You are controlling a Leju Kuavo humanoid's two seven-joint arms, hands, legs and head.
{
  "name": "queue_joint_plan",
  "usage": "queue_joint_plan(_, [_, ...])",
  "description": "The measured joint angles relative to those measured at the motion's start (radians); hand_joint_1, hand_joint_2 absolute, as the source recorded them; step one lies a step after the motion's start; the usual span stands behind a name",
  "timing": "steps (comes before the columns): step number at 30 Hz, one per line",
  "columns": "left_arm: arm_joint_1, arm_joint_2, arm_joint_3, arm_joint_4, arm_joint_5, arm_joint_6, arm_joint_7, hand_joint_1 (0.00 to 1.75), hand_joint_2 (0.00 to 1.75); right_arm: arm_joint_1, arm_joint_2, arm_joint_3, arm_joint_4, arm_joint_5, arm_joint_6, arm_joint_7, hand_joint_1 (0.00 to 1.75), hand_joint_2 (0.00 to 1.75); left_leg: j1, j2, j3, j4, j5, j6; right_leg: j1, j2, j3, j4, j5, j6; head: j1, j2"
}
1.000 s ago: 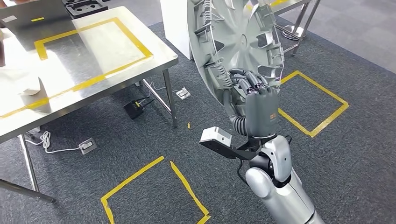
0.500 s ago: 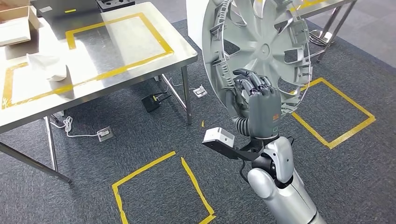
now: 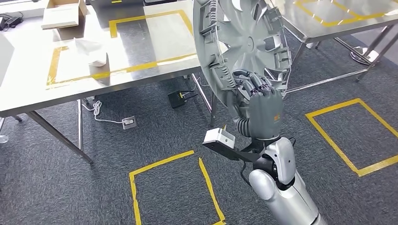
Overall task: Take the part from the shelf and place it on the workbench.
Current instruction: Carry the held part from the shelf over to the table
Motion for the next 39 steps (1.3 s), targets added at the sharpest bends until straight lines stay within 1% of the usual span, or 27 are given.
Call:
queue_joint_plan(1, [0.001, 0.0, 0.0, 0.0, 0.0, 0.0, 0.002, 0.0, 1.75, 0.0, 0.0, 0.0, 0.0, 0.002, 0.001, 0.0, 1.75, 1.75, 0.0, -0.008, -0.003, -0.002, 0.003, -0.008, 0.002, 0.006, 0.005, -0.013, -0.001, -0.004, 0.0, 0.0])
queue_joint_plan(3, [0.003, 0.002, 0.0, 0.0, 0.0, 0.0, 0.006, 0.0, 1.75, -0.001, 0.001, 0.0, -0.001, 0.005, 0.002, 0.001, 1.75, 1.75, 0.003, -0.019, -0.007, -0.006, 0.007, -0.022, 0.004, -0.01, 0.007, -0.019, 0.004, -0.015, 0.0, 0.0])
queue_joint_plan(5, [0.005, 0.001, 0.0, 0.0, 0.0, 0.001, 0.008, 0.0, 1.75, -0.001, 0.002, 0.0, -0.002, 0.005, 0.001, 0.001, 1.75, 1.75, 0.002, 0.015, -0.024, 0.023, -0.013, -0.032, 0.001, -0.029, 0.012, -0.027, 0.011, -0.03, -0.004, 0.0])
queue_joint_plan(7, [0.003, 0.0, 0.0, 0.0, 0.0, 0.003, 0.008, 0.0, 1.75, 0.001, 0.002, 0.0, -0.004, 0.003, -0.002, 0.0, 1.75, 1.75, 0.001, 0.066, -0.073, 0.131, -0.074, -0.04, 0.002, -0.05, 0.013, -0.03, 0.013, -0.039, -0.009, 0.0])
queue_joint_plan(9, [0.002, 0.0, 0.0, 0.0, 0.001, 0.004, 0.008, 0.0, 1.75, 0.004, 0.001, 0.0, -0.005, 0.002, -0.003, 0.0, 1.75, 1.75, 0.002, 0.081, -0.126, 0.254, -0.124, -0.045, 0.004, -0.071, 0.013, -0.03, 0.011, -0.042, -0.01, 0.0])
queue_joint_plan(10, [0.003, 0.001, 0.0, 0.0, 0.001, 0.005, 0.009, 0.0, 1.75, 0.005, 0.001, 0.0, -0.005, 0.002, -0.003, 0.001, 1.75, 1.75, 0.002, 0.082, -0.133, 0.274, -0.125, -0.047, 0.005, -0.081, 0.013, -0.03, 0.011, -0.042, -0.01, 0.0])
queue_joint_plan(11, [0.004, 0.001, 0.0, 0.0, 0.001, 0.006, 0.009, 0.0, 1.75, 0.006, 0.001, 0.0, -0.005, 0.002, -0.003, 0.001, 1.75, 1.75, 0.003, 0.086, -0.12, 0.254, -0.106, -0.047, 0.005, -0.09, 0.013, -0.029, 0.01, -0.042, -0.01, 0.0])
queue_joint_plan(12, [0.004, 0.002, 0.0, 0.0, 0.001, 0.006, 0.009, 0.0, 1.75, 0.006, 0.001, 0.0, -0.005, 0.001, -0.003, 0.002, 1.75, 1.75, 0.003, 0.093, -0.088, 0.196, -0.075, -0.046, 0.005, -0.099, 0.014, -0.028, 0.008, -0.04, -0.01, 0.0])
queue_joint_plan(14, [0.002, 0.002, 0.0, -0.001, 0.001, 0.007, 0.009, 0.0, 1.75, 0.006, 0.001, -0.001, -0.006, 0.001, -0.003, 0.002, 1.75, 1.75, -0.002, 0.13, -0.017, 0.06, -0.029, -0.038, 0.008, -0.114, 0.014, -0.023, 0.003, -0.033, -0.01, 0.0])
queue_joint_plan(15, [0.001, 0.002, 0.0, -0.001, 0.001, 0.007, 0.009, 0.0, 1.75, 0.006, 0.001, -0.001, -0.006, 0.001, -0.004, 0.002, 1.75, 1.75, -0.004, 0.142, 0.004, 0.02, -0.02, -0.03, 0.012, -0.12, 0.014, -0.021, 0.002, -0.028, -0.009, 0.0])
queue_joint_plan(16, [0.0, 0.002, 0.0, -0.001, 0.001, 0.007, 0.009, 0.0, 1.75, 0.006, 0.001, -0.001, -0.006, 0.001, -0.004, 0.002, 1.75, 1.75, -0.007, 0.147, 0.01, 0.004, -0.02, -0.022, 0.015, -0.126, 0.014, -0.02, 0.001, -0.023, -0.008, 0.0])
queue_joint_plan(18, [0.0, 0.002, 0.0, -0.001, 0.001, 0.007, 0.009, 0.0, 1.75, 0.005, 0.001, -0.001, -0.007, 0.001, -0.004, 0.001, 1.75, 1.75, -0.008, 0.126, 0.008, 0.002, -0.016, -0.006, 0.017, -0.14, 0.016, -0.022, -0.001, -0.013, -0.007, 0.0])
queue_joint_plan(20, [0.0, 0.001, 0.0, -0.001, 0.001, 0.007, 0.009, 0.0, 1.75, 0.005, 0.001, -0.001, -0.007, 0.0, -0.004, 0.0, 1.75, 1.75, -0.004, 0.109, 0.008, -0.002, -0.011, 0.007, 0.012, -0.121, 0.008, 0.002, -0.022, 0.0, -0.005, 0.0])
queue_joint_plan(21, [-0.002, 0.001, 0.0, -0.001, 0.002, 0.007, 0.01, 0.0, 1.75, 0.005, 0.0, -0.001, -0.008, 0.0, -0.004, 0.0, 1.75, 1.75, -0.001, 0.1, 0.008, -0.004, -0.008, 0.013, 0.01, -0.101, -0.009, 0.041, -0.046, 0.005, -0.004, 0.0])
queue_joint_plan(23, [-0.004, 0.001, 0.0, -0.001, 0.001, 0.008, 0.013, 0.0, 1.75, 0.006, -0.002, -0.001, -0.008, 0.0, -0.004, 0.0, 1.75, 1.75, 0.0, 0.082, 0.004, -0.004, -0.006, 0.019, 0.006, -0.064, -0.067, 0.167, -0.107, 0.012, -0.002, 0.0])
queue_joint_plan(24, [-0.004, 0.001, 0.0, -0.001, 0.001, 0.008, 0.016, 0.0, 1.75, 0.007, -0.004, -0.001, -0.008, 0.0, -0.004, 0.0, 1.75, 1.75, 0.0, 0.071, 0.002, -0.004, -0.005, 0.02, 0.005, -0.058, -0.095, 0.224, -0.126, 0.013, -0.001, 0.0])
queue_joint_plan(25, [-0.004, 0.001, 0.0, -0.001, 0.001, 0.008, 0.02, 0.0, 1.75, 0.007, -0.005, -0.001, -0.008, 0.0, -0.003, 0.0, 1.75, 1.75, 0.0, 0.059, 0.001, -0.003, -0.004, 0.02, 0.005, -0.055, -0.11, 0.252, -0.128, 0.014, -0.001, 0.0])
queue_joint_plan(26, [-0.004, 0.001, 0.0, -0.001, 0.001, 0.008, 0.022, 0.0, 1.75, 0.007, -0.006, -0.001, -0.008, 0.0, -0.001, 0.001, 1.75, 1.75, 0.0, 0.047, 0.001, -0.002, -0.003, 0.019, 0.004, -0.054, -0.106, 0.24, -0.109, 0.013, -0.001, 0.0])
queue_joint_plan(27, [-0.004, 0.0, 0.0, -0.001, 0.001, 0.008, 0.025, 0.0, 1.75, 0.006, -0.006, -0.001, -0.008, 0.001, 0.0, 0.002, 1.75, 1.75, 0.0, 0.035, 0.001, -0.001, -0.002, 0.017, 0.003, -0.049, -0.085, 0.194, -0.077, 0.011, -0.001, 0.0])
queue_joint_plan(29, [-0.005, -0.002, 0.0, -0.001, 0.001, 0.008, 0.028, 0.0, 1.75, 0.002, -0.006, -0.001, -0.009, 0.002, 0.002, 0.003, 1.75, 1.75, 0.0, 0.014, -0.002, 0.001, 0.0, 0.011, -0.001, -0.008, -0.021, 0.057, -0.018, 0.004, -0.001, 0.0])
queue_joint_plan(31, [-0.007, -0.004, 0.001, -0.001, 0.006, 0.008, 0.03, 0.0, 1.75, 0.0, -0.007, -0.001, -0.009, 0.003, 0.002, 0.004, 1.75, 1.75, 0.002, -0.006, -0.009, 0.001, 0.005, -0.002, 0.0, 0.027, 0.011, -0.015, -0.002, -0.001, -0.001, 0.0])
queue_joint_plan(32, [-0.006, -0.004, 0.001, -0.001, 0.009, 0.008, 0.03, 0.0, 1.75, 0.0, -0.007, -0.001, -0.009, 0.003, 0.002, 0.005, 1.75, 1.75, 0.004, -0.015, -0.013, -0.002, 0.009, -0.011, 0.002, 0.029, 0.012, -0.021, -0.004, -0.003, -0.001, 0.0])
queue_joint_plan(33, [-0.005, -0.004, 0.002, -0.001, 0.011, 0.008, 0.031, 0.0, 1.75, 0.0, -0.007, -0.001, -0.009, 0.003, 0.002, 0.005, 1.75, 1.75, 0.006, -0.026, -0.015, -0.006, 0.013, -0.019, 0.003, 0.019, 0.014, -0.023, -0.001, -0.007, -0.001, 0.0])
queue_joint_plan(34, [-0.003, -0.003, 0.002, 0.0, 0.011, 0.008, 0.034, 0.0, 1.75, 0.0, -0.006, -0.001, -0.009, 0.003, 0.002, 0.006, 1.75, 1.75, 0.007, -0.025, -0.018, -0.005, 0.013, -0.025, 0.002, 0.007, 0.017, -0.028, 0.002, -0.013, -0.001, 0.0])
queue_joint_plan(36, [-0.003, -0.003, 0.003, 0.0, 0.011, 0.008, 0.04, 0.0, 1.75, 0.0, -0.004, -0.001, -0.01, 0.005, 0.004, 0.008, 1.75, 1.75, 0.004, 0.011, -0.041, 0.037, -0.014, -0.033, -0.002, -0.018, 0.024, -0.038, 0.01, -0.026, -0.007, 0.0])
queue_joint_plan(38, [-0.005, -0.003, 0.004, 0.0, 0.01, 0.008, 0.048, 0.0, 1.75, -0.001, -0.003, -0.001, -0.011, 0.006, 0.006, 0.01, 1.75, 1.75, 0.002, 0.061, -0.094, 0.152, -0.074, -0.037, 0.0, -0.043, 0.025, -0.04, 0.011, -0.033, -0.013, 0.0])
queue_joint_plan(39, [-0.006, -0.003, 0.004, 0.0, 0.01, 0.008, 0.051, 0.0, 1.75, -0.001, -0.003, -0.001, -0.011, 0.007, 0.007, 0.011, 1.75, 1.75, 0.003, 0.073, -0.123, 0.216, -0.1, -0.04, 0.001, -0.056, 0.025, -0.04, 0.01, -0.035, -0.013, 0.0])
